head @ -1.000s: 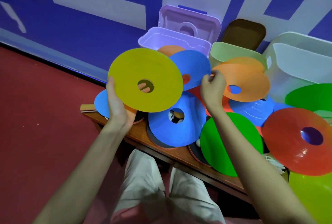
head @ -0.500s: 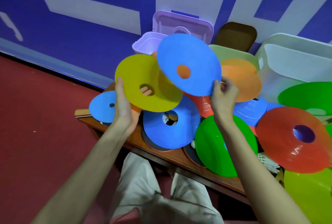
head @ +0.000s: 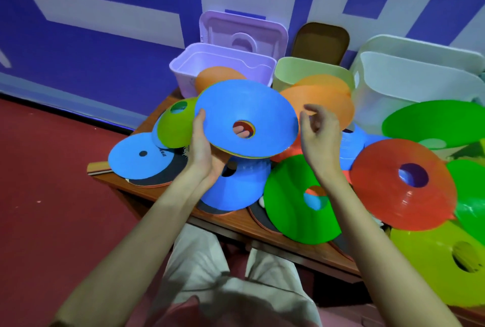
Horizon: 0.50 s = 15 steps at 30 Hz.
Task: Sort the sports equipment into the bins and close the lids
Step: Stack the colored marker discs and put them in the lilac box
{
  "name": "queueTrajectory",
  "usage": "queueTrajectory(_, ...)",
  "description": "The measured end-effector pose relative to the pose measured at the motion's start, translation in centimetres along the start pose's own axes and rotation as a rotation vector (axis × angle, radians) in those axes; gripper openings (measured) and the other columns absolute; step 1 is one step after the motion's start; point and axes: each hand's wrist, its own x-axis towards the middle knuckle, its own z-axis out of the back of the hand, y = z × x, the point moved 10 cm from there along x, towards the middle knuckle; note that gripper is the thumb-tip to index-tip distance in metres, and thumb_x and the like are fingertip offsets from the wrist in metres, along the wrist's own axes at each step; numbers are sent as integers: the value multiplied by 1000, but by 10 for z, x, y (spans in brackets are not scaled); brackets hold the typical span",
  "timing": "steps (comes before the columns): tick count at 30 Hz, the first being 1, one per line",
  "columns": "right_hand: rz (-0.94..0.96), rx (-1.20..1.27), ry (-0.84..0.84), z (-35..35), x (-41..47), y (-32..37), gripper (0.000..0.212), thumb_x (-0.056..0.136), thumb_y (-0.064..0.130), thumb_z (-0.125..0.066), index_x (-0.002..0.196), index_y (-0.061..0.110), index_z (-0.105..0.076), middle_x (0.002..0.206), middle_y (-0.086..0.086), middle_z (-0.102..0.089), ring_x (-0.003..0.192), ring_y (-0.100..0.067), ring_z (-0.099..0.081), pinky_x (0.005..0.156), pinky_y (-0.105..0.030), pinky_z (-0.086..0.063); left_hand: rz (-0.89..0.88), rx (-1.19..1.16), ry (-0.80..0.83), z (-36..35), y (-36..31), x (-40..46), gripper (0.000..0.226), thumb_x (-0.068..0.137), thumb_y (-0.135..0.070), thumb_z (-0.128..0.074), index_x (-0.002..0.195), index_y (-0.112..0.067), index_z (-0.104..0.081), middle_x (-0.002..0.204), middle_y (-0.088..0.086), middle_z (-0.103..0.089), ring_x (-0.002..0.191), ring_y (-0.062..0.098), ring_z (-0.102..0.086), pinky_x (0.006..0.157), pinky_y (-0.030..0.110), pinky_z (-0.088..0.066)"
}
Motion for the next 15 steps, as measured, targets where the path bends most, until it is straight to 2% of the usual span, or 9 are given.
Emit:
queueTrajectory(2, -73, -18, -98, 22, 2, -17, 33, 87, 18, -57, 117, 5, -56, 100, -15, -53, 87, -26, -52, 78, -36, -42, -7, -1, 3, -5, 3, 2, 50, 99, -46, -36, 134, -14, -52, 115, 15, -68, 108, 34, -64, 96, 49, -50)
queueTrajectory(5, -233, -156, -201, 50, 4, -47, 51, 82, 16, -62, 128, 0, -43, 121, -24, -43, 112, -35, -44, 96, -34, -32, -10, 14, 10, -12, 8, 4, 48, 99, -46, -36, 132, -15, -53, 112, 13, -70, 107, 33, -64, 98, 51, -48)
queueTrajectory(8, -376, -204, -122, 51, 9, -73, 60, 87, 20, -62, 133, -9, -35, 127, -30, -43, 124, -39, -37, 99, -32, -26, -25, 40, 31, -19, 10, 3, 41, 100, -45, -34, 121, -18, -58, 99, 6, -74, 97, 27, -69, 99, 50, -48)
queueTrajectory(10, -435, -107, -54, 43, 12, -85, 49, 90, 23, -57, 125, -10, -44, 117, -29, -56, 115, -36, -50, 89, -34, -32, -28, 47, 34, -23, 10, 1, 41, 100, -44, -34, 122, -18, -57, 103, 7, -73, 101, 27, -67, 99, 50, -48)
queueTrajectory(12, -440, -47, -29, 37, 14, -89, 35, 84, 24, -50, 96, -7, -59, 93, -30, -63, 88, -28, -60, 71, -38, -36, -45, 60, 29, -27, 8, -2, 42, 100, -44, -34, 125, -18, -57, 110, 8, -71, 107, 30, -65, 97, 50, -49)
queueTrajectory(13, -458, -9, -28, 35, 13, -94, 29, 80, 21, -47, 82, -6, -59, 81, -30, -61, 76, -22, -55, 64, -37, -33, -66, 64, 17, -25, 6, -2, 42, 101, -43, -34, 126, -17, -56, 112, 8, -70, 109, 30, -64, 96, 50, -49)
queueTrajectory(15, -535, 65, -71, 39, 6, -101, 25, 78, 15, -45, 72, -6, -57, 68, -25, -54, 68, -19, -45, 60, -34, -28, -106, 70, -30, -19, 0, -4, 45, 100, -43, -35, 129, -16, -55, 117, 10, -68, 110, 31, -64, 94, 48, -51)
